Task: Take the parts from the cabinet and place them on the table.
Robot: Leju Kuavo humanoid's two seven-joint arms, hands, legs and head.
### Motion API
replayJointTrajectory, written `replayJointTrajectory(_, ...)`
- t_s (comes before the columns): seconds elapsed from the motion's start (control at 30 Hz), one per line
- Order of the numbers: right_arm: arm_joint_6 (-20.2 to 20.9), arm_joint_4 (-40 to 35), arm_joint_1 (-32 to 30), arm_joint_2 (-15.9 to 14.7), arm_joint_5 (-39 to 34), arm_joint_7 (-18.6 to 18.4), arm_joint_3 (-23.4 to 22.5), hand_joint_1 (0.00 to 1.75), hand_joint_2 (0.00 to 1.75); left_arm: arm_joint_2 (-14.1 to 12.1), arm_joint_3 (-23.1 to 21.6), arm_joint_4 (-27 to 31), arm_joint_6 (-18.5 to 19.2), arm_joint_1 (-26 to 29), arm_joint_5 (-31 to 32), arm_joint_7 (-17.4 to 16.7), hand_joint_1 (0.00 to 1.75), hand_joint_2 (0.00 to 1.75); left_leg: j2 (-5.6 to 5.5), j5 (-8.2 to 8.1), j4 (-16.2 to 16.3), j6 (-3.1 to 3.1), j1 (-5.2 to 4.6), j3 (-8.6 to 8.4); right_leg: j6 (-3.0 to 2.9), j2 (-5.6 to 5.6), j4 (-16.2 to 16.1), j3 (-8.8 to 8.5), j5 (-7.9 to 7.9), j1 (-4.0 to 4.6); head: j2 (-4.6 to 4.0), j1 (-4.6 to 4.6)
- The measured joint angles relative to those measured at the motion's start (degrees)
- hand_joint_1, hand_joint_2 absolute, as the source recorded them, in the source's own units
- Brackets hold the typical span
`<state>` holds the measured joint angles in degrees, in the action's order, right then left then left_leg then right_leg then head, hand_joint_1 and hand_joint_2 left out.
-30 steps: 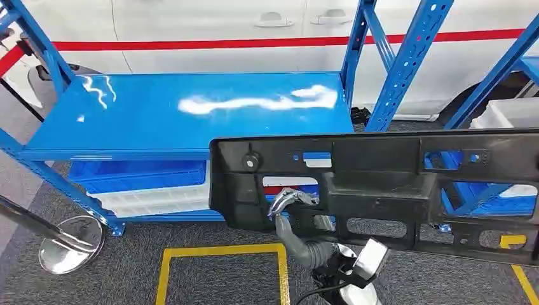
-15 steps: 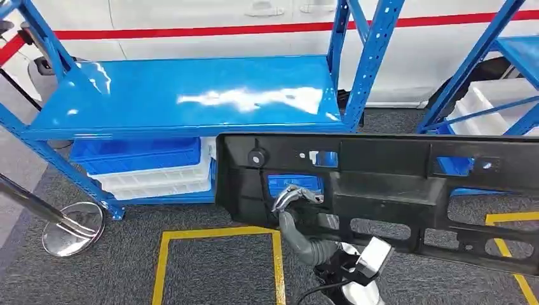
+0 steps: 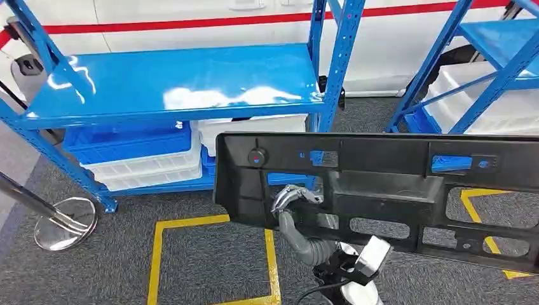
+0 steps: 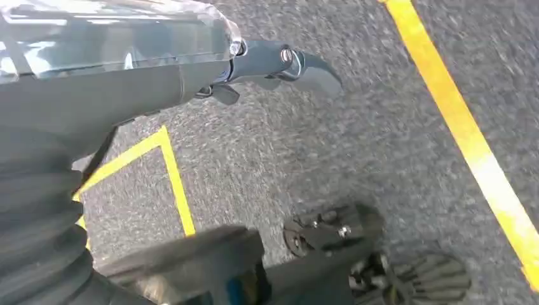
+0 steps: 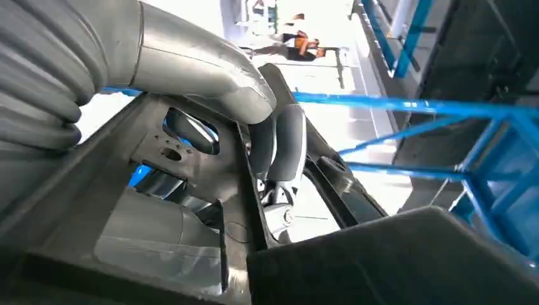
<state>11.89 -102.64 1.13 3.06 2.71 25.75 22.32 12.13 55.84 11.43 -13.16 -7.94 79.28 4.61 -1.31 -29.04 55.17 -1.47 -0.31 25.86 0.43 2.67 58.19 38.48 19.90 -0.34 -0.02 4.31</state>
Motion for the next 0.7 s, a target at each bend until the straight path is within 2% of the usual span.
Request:
replayJointTrajectory(0.03,0.00,0.00,-0.04,-0.04,0.20,0.26,0.00,1.75,1.75,0.00,0.00,0.00,-0.02,-0.01,0.00,0.04,0.00,1.75,0.04,0.64,-0.04,-0.29,-0.08,0.72,0.03,-1.06,1.78,0.94,2.44,-0.08,0.00,0.00)
replayJointTrajectory(0.07,0.00,0.00,-0.06,-0.04,0.33,0.28,0.00,1.75,1.75,-0.02,0.00,0.00,-0.02,0.01,-0.02,0.09,0.00,1.75,0.06,1.24,-0.01,-0.49,-0.08,1.50,0.16,-1.75,5.38,2.34,5.58,-0.11,0.00,0.00)
replayJointTrajectory(0.1,0.02,0.02,-0.13,-0.07,0.39,0.28,0.00,1.75,1.75,-0.02,0.00,0.00,-0.02,0.15,-0.02,0.20,0.00,1.75,0.07,1.88,0.05,-0.47,-0.09,2.28,0.40,-2.05,10.72,4.21,8.81,-0.21,0.00,0.00)
replayJointTrajectory(0.13,0.02,0.04,-0.18,-0.09,0.39,0.28,0.00,1.75,1.75,-0.02,0.00,0.00,-0.02,0.30,-0.04,0.22,0.00,1.75,0.04,2.44,0.13,-0.42,-0.10,2.98,0.61,-2.07,15.13,5.54,11.04,-0.26,0.00,0.00)
replayJointTrajectory(0.17,0.02,0.04,-0.19,-0.15,0.43,0.28,0.00,1.75,1.75,-0.02,0.00,0.00,-0.02,0.46,-0.07,0.26,0.00,1.75,-0.02,3.01,0.33,-0.31,-0.10,3.85,0.77,-2.09,17.91,5.93,12.17,-0.31,0.00,0.00)
replayJointTrajectory(0.2,0.02,0.04,-0.19,-0.20,0.44,0.28,0.00,1.75,1.75,-0.02,0.00,0.00,-0.02,0.63,-0.11,0.28,0.00,1.75,-0.11,3.38,0.51,-0.20,-0.09,4.55,0.86,-2.10,17.53,4.86,11.92,-0.41,0.00,0.00)
replayJointTrajectory(0.23,0.02,0.04,-0.18,-0.22,0.46,0.28,0.00,1.75,1.75,-0.02,0.00,0.00,-0.02,0.77,-0.11,0.31,0.00,1.75,-0.34,3.70,0.74,-0.07,-0.08,5.17,0.88,-2.10,14.49,2.16,10.67,-0.48,0.00,0.00)
replayJointTrajectory(0.27,0.02,0.04,-0.14,-0.24,0.46,0.28,-0.02,1.75,1.75,-0.02,0.00,0.00,-0.02,0.82,-0.11,0.35,0.00,1.75,-0.83,3.93,1.12,0.15,-0.05,5.78,0.81,-1.93,8.84,-1.85,8.86,-0.52,0.00,0.00)
replayJointTrajectory(0.3,0.02,0.04,-0.09,-0.24,0.48,0.28,0.00,1.75,1.75,-0.02,0.00,0.00,-0.02,0.77,-0.11,0.39,0.00,1.75,-1.22,4.06,1.58,0.31,-0.01,6.23,0.65,-1.12,3.31,-5.68,7.44,-0.57,0.00,0.00)
replayJointTrajectory(0.33,0.04,0.04,0.07,-0.24,0.50,0.28,0.00,1.75,1.75,0.00,0.00,0.00,-0.02,0.70,-0.11,0.41,0.00,1.75,-1.35,4.13,2.00,0.47,0.01,6.88,0.30,1.12,0.03,-7.45,8.77,-0.70,0.00,0.00)
replayJointTrajectory(0.37,0.04,0.02,-0.09,-0.24,0.66,0.31,0.00,1.75,1.75,0.00,0.00,0.00,-0.04,0.59,-0.09,0.42,0.00,1.75,-1.70,4.20,2.48,0.77,-0.23,7.18,0.07,0.42,-0.07,-7.19,8.00,-0.33,0.00,0.02)
replayJointTrajectory(0.4,0.04,-0.02,-0.13,-0.28,0.70,0.31,-0.02,1.75,1.75,0.00,0.00,0.00,-0.11,0.49,-0.09,0.50,0.00,1.75,-2.04,4.48,2.42,1.18,-0.12,7.41,-0.17,-0.15,0.23,-7.03,7.91,-0.38,0.00,0.02)
replayJointTrajectory(0.47,0.02,0.00,-0.07,-0.28,0.85,0.31,-0.09,1.75,1.75,0.02,0.00,0.00,-0.09,0.64,0.09,0.57,0.00,1.75,-2.65,4.89,2.21,1.79,0.19,7.52,-0.67,-0.86,0.30,-6.98,7.69,0.07,0.00,0.00)
replayJointTrajectory(0.5,0.00,0.00,-0.07,-0.28,0.94,0.31,-0.09,1.75,1.75,0.00,0.00,0.00,-0.09,0.68,0.13,0.57,0.00,1.75,-3.08,4.97,2.33,2.06,-0.06,7.77,-1.20,-1.36,-0.23,-7.03,7.31,-0.38,0.00,0.00)
replayJointTrajectory(0.53,0.00,0.00,0.00,-0.28,0.98,0.31,-0.09,1.75,1.75,0.00,0.00,0.00,-0.09,0.69,0.15,0.57,0.00,1.75,-2.03,4.08,3.24,2.15,0.15,8.08,-1.63,-2.30,-0.51,-7.08,6.99,-0.49,0.00,0.00)
replayJointTrajectory(0.57,-0.04,-0.02,-0.02,-0.28,1.00,0.31,-0.09,1.75,1.75,0.02,0.00,0.00,-0.09,0.70,0.22,0.55,0.00,1.75,-0.73,2.03,5.80,2.47,0.07,9.24,-1.83,-2.69,-0.53,-6.92,6.85,-0.46,0.00,0.02)
replayJointTrajectory(0.67,-0.04,-0.04,-0.44,-0.28,1.03,0.31,-0.20,1.75,1.75,0.04,0.00,0.00,-0.04,0.43,0.13,0.57,0.00,1.75,0.37,-4.21,18.87,3.12,0.59,14.77,-2.03,-4.84,-0.50,-6.37,6.70,-0.24,0.00,0.02)
replayJointTrajectory(0.7,-0.04,-0.04,-0.55,-0.28,1.03,0.31,-0.22,1.75,1.75,0.07,0.00,0.00,-0.02,0.38,0.09,0.57,0.00,1.75,0.50,-4.39,20.65,3.25,0.72,15.29,-1.97,-5.57,-0.49,-6.27,6.65,-0.23,0.00,0.02)
